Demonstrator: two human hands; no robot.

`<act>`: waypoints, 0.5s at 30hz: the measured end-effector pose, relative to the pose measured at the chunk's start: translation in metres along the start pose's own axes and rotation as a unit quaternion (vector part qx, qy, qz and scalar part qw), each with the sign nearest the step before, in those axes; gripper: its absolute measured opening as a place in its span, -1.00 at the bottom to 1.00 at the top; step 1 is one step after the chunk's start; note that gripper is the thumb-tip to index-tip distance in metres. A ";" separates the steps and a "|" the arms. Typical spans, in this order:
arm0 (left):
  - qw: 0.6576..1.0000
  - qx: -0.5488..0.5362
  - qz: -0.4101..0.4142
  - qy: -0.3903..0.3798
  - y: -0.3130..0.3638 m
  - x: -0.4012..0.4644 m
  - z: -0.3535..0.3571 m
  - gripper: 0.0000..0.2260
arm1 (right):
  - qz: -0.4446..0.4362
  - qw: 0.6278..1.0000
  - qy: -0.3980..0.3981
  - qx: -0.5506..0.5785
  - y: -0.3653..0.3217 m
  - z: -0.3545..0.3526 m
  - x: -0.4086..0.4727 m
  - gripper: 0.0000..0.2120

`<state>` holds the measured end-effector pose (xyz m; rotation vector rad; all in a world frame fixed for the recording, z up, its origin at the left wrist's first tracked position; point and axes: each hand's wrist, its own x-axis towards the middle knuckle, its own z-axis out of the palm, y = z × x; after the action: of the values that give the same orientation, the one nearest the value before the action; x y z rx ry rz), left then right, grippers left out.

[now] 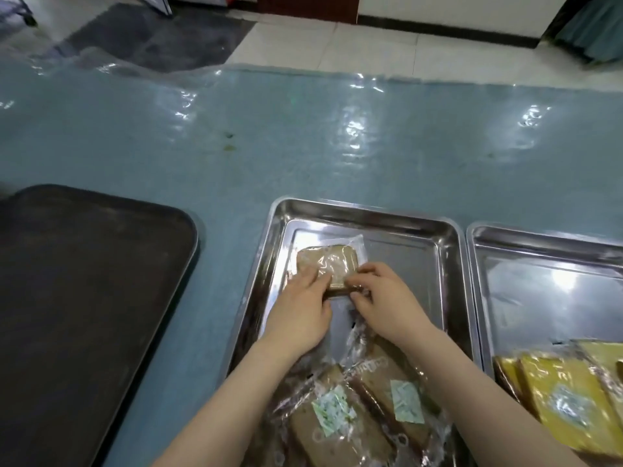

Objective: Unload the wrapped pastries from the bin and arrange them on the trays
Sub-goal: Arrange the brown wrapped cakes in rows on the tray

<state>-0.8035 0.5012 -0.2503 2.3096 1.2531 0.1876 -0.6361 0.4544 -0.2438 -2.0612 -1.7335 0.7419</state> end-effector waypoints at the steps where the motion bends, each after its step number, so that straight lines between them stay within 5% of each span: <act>1: 1.000 0.024 0.001 -0.017 -0.002 0.003 0.001 -0.47 | -0.005 1.000 -0.006 -0.004 0.001 0.001 0.005 -0.65; 9: 0.983 0.175 0.022 -0.046 -0.035 0.040 -0.006 -0.37 | -0.016 0.999 -0.007 -0.036 -0.008 0.016 0.032 -0.54; 15: 0.994 0.109 -0.002 -0.010 -0.028 0.025 -0.006 -0.40 | 0.002 0.997 -0.061 0.057 -0.006 -0.004 0.030 -0.55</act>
<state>-0.8125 0.5366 -0.2621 2.4849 1.3254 0.0257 -0.6354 0.4855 -0.2421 -1.9810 -1.7081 0.9628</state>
